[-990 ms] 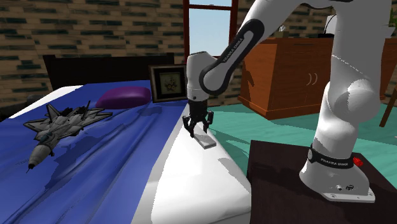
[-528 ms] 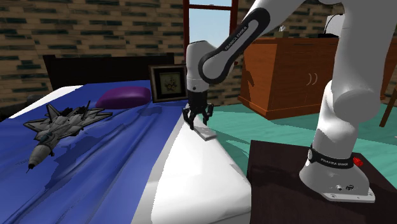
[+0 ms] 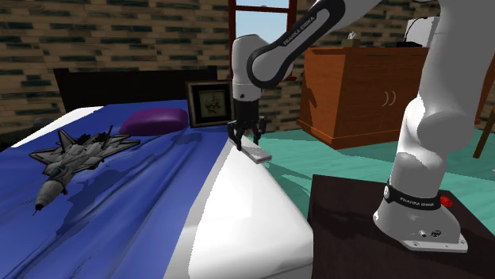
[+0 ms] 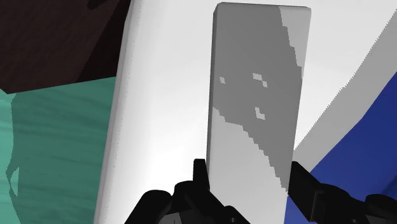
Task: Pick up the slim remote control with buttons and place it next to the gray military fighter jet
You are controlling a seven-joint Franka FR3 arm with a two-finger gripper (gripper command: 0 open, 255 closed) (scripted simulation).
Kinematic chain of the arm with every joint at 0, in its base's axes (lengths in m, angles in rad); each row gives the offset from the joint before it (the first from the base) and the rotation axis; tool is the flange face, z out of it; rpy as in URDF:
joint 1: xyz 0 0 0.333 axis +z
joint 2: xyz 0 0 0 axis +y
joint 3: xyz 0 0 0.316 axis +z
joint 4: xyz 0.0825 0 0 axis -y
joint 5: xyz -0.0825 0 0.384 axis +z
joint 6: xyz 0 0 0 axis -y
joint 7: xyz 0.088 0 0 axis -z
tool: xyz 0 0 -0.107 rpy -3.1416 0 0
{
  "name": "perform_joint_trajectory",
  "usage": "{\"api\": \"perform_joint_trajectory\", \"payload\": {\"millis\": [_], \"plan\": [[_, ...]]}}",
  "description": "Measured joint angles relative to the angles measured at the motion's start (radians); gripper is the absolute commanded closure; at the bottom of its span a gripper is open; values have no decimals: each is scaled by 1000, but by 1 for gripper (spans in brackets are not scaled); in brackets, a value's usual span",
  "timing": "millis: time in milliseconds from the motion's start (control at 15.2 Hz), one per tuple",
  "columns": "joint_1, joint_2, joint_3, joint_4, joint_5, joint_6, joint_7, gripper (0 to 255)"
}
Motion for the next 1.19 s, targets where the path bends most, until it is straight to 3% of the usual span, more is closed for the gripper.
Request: {"api": "perform_joint_trajectory", "payload": {"millis": [726, 1188], "plan": [[0, -80, -3, 65, 15, -145, -15, 255], [33, 123, 36, 313, -21, -194, 76, 255]]}}
